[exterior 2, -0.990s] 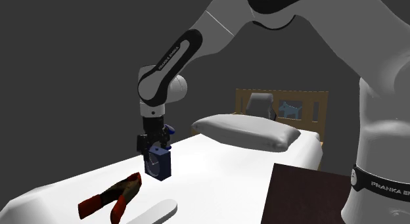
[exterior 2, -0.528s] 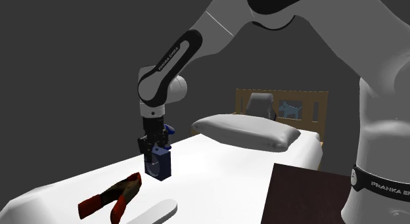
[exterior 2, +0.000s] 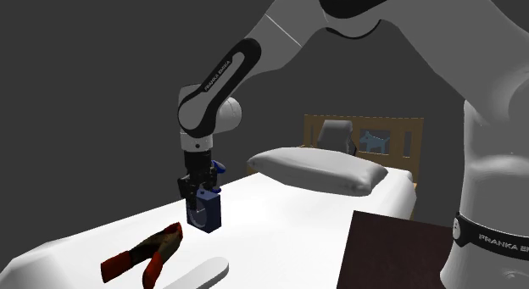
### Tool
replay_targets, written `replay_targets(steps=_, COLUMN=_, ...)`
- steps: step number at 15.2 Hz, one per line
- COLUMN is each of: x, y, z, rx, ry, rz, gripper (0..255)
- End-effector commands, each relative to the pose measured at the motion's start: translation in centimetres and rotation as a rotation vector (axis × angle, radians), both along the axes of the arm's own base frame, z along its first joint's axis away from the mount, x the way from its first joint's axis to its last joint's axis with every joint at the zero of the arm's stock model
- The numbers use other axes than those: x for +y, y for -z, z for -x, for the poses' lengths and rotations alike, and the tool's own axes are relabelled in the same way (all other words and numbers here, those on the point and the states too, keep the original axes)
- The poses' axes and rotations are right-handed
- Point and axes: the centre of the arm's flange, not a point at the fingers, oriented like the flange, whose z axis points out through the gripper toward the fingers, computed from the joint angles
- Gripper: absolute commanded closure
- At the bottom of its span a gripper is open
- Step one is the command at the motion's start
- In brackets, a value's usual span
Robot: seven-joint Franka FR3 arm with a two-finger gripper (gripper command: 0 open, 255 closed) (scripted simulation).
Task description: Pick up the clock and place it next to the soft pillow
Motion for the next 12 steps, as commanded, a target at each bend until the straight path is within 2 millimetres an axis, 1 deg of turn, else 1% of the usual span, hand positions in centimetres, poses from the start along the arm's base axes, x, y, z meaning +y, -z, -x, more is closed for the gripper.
replay_targets(steps=1, x=0.0, y=0.1, z=0.0, rx=0.001, ry=0.0, rz=0.0, gripper=255)
replay_targets(steps=12, x=0.0, y=-5.8, z=0.0, rx=0.001, ry=0.0, rz=0.0, gripper=255)
